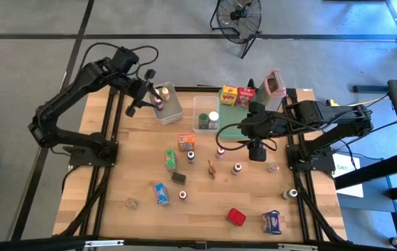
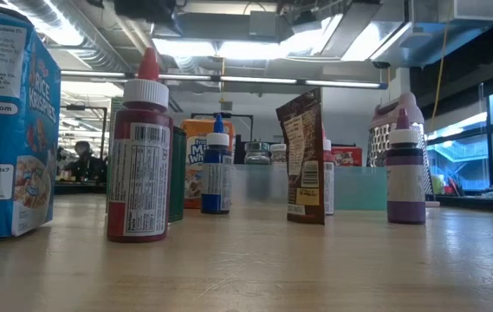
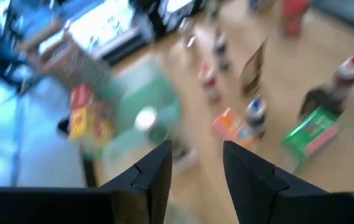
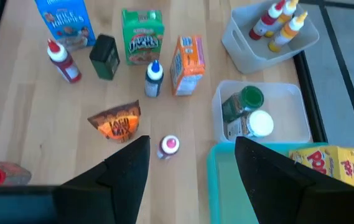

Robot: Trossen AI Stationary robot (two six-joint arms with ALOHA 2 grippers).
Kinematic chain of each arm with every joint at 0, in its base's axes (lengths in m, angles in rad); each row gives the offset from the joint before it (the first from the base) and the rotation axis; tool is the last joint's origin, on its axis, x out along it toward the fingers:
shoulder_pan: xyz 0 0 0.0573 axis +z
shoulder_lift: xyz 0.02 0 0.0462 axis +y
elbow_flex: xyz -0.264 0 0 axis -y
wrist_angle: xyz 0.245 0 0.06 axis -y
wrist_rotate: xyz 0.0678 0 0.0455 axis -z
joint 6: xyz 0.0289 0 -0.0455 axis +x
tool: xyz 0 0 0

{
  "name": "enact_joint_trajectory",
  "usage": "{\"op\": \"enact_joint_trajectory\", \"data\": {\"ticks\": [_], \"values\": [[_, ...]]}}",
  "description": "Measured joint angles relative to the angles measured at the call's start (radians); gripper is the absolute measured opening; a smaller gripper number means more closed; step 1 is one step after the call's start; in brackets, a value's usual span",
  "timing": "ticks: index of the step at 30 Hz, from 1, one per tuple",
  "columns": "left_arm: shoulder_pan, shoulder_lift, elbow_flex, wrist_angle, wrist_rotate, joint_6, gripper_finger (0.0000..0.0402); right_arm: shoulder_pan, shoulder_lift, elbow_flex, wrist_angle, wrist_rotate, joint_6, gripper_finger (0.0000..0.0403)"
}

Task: Pick & Place Kitchen Items
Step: Put the orange cereal box into the green bin

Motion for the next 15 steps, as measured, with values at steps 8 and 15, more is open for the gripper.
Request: {"op": "enact_joint_trajectory", "data": {"ticks": [8, 15], "values": [[-0.049, -0.029, 0.0, 0.0, 0.235, -0.116, 0.0137, 0.0, 0.011, 0.001, 0.04, -0.005, 0.047, 0.0238], [-0.059, -0.028, 0.0, 0.0, 0.235, -0.348, 0.0137, 0.0, 0.035, 0.001, 0.058, -0.042, 0.083, 0.0238]]}}
